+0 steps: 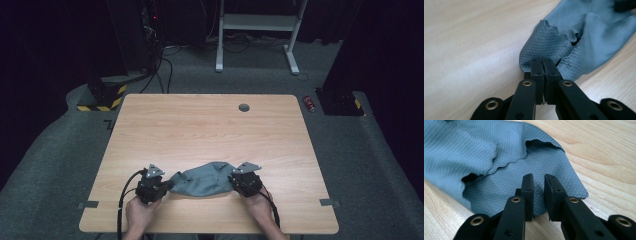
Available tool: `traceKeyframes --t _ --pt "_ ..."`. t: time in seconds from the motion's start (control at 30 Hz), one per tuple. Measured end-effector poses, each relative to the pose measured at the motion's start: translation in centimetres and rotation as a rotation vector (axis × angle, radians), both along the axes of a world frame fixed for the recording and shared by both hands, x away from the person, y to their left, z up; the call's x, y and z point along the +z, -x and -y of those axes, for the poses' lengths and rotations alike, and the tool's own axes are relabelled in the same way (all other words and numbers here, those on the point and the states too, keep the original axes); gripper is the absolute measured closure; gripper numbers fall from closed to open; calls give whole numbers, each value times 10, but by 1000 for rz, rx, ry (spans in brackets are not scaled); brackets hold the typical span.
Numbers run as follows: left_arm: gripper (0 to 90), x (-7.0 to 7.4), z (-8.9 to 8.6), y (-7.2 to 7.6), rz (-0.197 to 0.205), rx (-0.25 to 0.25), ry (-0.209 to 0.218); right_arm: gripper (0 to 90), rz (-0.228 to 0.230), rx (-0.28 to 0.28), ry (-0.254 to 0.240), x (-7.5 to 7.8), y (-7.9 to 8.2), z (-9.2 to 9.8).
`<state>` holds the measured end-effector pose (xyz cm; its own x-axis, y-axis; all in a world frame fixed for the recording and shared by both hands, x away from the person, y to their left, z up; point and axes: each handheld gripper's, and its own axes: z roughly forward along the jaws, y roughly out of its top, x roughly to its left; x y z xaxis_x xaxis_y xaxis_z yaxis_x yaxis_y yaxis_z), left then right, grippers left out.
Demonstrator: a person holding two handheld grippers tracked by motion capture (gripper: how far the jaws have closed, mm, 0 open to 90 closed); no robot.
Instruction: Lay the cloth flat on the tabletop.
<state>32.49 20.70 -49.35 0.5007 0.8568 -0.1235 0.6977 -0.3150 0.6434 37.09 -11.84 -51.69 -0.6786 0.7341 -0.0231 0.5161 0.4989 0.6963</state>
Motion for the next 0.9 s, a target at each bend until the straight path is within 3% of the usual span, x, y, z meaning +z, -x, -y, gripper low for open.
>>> traceKeyframes --t 0.07,0.2,0.3,0.43,0.57,0.7,0.8,0.9 --pt "814 -2 -1 0 -15 5 3 750 -9 2 2 1 -1 -1" --pt "656 7 1 2 33 13 16 717 -27 14 16 4 0 -4" --pt "594 22 9 0 88 -25 21 716 -29 28 7 6 2 -6" --pt "541 31 30 -12 103 -101 4 716 -29 53 -2 9 5 -11" --pt "539 25 51 -28 67 -155 -70 711 -30 86 13 10 7 -21" --pt "556 17 65 -34 34 -200 -129 698 -37 101 -12 11 9 -26" --pt "604 12 67 -37 12 -198 -175 681 -39 119 -26 13 11 -29" --pt "673 8 65 -41 -10 -188 -189 636 -50 133 -36 12 10 -32"
